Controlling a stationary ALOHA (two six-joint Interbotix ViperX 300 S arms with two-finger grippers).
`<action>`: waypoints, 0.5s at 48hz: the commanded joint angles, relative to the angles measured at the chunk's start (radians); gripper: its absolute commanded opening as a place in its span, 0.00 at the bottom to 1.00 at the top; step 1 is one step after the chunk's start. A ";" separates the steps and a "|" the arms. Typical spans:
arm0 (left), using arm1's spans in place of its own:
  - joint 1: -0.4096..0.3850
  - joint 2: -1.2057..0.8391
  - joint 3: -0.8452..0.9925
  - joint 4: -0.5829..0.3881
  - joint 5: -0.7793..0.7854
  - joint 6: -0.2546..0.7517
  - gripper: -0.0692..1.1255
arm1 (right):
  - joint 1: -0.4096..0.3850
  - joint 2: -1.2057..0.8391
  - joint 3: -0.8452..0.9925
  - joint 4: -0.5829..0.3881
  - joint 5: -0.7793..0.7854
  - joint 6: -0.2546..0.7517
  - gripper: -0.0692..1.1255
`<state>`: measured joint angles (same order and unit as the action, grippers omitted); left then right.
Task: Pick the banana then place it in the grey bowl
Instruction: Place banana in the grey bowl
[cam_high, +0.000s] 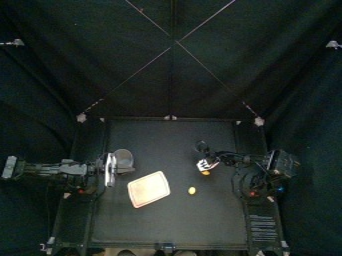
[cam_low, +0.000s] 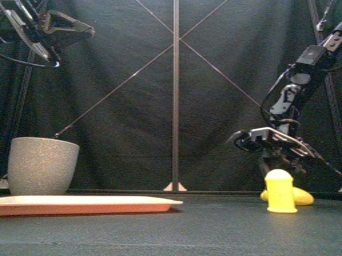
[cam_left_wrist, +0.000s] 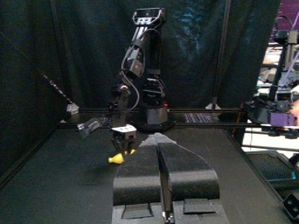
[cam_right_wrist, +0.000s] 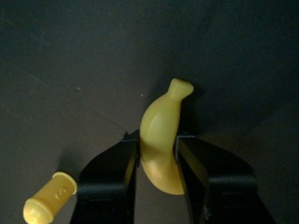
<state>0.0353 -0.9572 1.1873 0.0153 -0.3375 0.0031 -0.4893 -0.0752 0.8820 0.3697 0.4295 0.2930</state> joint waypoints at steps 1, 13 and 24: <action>-0.017 0.005 -0.023 0.009 -0.014 0.000 0.05 | 0.012 -0.026 -0.074 -0.014 -0.011 -0.005 0.48; -0.041 0.005 -0.018 0.018 -0.014 0.000 0.05 | 0.114 0.002 -0.370 -0.114 -0.202 -0.017 0.47; -0.040 0.005 -0.018 0.052 -0.020 0.000 0.05 | 0.181 0.222 -0.634 -0.230 -0.528 -0.005 0.47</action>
<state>-0.0031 -0.9572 1.1873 0.0583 -0.3436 0.0031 -0.3206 0.0966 0.3405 0.1565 -0.0138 0.2807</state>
